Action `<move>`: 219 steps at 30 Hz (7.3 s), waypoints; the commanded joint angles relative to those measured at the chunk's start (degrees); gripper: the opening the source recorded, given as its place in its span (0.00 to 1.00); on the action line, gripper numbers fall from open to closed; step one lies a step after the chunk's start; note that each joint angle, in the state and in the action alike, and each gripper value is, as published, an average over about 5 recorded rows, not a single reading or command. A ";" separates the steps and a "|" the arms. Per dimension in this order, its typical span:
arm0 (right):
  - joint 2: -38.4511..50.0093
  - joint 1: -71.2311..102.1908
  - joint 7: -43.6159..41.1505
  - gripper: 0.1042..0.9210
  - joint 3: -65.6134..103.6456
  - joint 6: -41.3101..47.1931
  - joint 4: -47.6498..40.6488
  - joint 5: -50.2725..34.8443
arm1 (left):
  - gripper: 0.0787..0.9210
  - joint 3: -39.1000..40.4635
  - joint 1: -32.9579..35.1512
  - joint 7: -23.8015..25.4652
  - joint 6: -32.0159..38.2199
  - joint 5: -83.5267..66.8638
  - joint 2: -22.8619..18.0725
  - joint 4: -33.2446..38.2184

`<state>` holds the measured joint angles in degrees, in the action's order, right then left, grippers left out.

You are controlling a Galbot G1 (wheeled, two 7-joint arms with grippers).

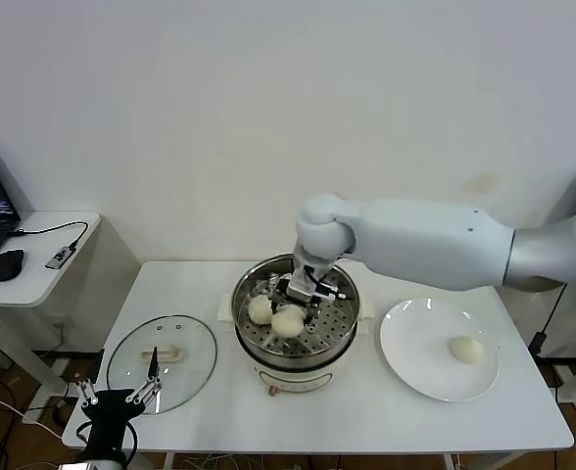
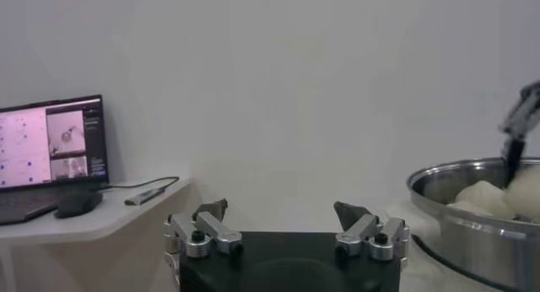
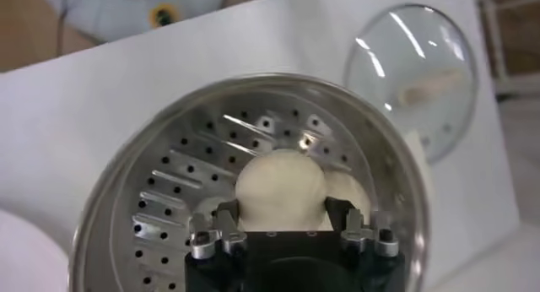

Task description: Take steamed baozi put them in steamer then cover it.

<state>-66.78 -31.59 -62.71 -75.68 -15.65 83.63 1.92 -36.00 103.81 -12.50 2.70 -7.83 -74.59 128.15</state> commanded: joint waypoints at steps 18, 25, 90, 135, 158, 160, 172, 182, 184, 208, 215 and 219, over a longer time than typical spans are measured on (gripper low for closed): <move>-0.80 1.02 0.69 0.75 -1.46 -4.48 -0.06 3.68 | 0.88 0.10 -0.40 -0.30 0.22 -0.04 0.18 -0.31; 3.32 -3.36 -1.22 0.88 2.87 -1.21 1.22 0.28 | 0.88 -0.48 -0.42 -0.96 1.03 0.00 0.36 -0.04; 30.18 52.26 0.22 0.88 56.13 22.09 -17.54 20.07 | 0.88 -0.10 -1.47 -0.58 1.96 2.25 2.31 -2.02; 38.63 10.69 -2.75 0.59 23.84 34.69 -1.57 -8.04 | 0.88 0.73 -3.17 -0.28 1.18 1.59 2.47 -0.68; 9.91 -4.60 12.83 0.60 2.60 53.98 2.44 -36.36 | 0.88 -0.22 -3.16 -0.26 0.36 1.04 2.55 -0.60; 8.74 -2.79 14.11 0.60 2.67 55.10 1.87 -36.13 | 0.88 -0.29 -2.99 -0.33 0.41 0.99 2.34 -0.56; 6.31 4.03 16.57 0.60 2.31 57.26 -1.96 -31.20 | 0.88 -0.30 -2.71 -0.57 0.55 1.02 1.89 -0.54; 6.34 5.47 16.17 0.60 2.22 57.27 -2.90 -28.43 | 0.88 -0.07 -3.31 -0.58 0.59 0.90 1.85 -0.94; 6.34 5.73 16.22 0.60 2.40 57.25 -2.99 -27.60 | 0.88 -0.07 -3.37 -0.57 0.63 0.90 1.86 -1.05; 21.00 7.73 23.71 0.88 14.63 54.50 10.38 -30.75 | 0.88 -0.09 -3.67 -0.61 0.70 0.56 2.23 -1.87; 35.05 33.14 47.06 0.88 37.06 44.51 21.06 -37.15 | 0.88 0.07 -4.22 -0.48 1.02 0.53 2.15 -3.44; 37.70 52.32 53.86 0.88 51.80 34.92 23.87 -33.47 | 0.88 0.00 -4.81 -0.63 1.65 0.57 2.16 -4.88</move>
<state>-42.36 -13.68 -30.92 -53.53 34.73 96.02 -30.54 -35.98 99.51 -13.12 3.82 -7.32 -72.50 124.98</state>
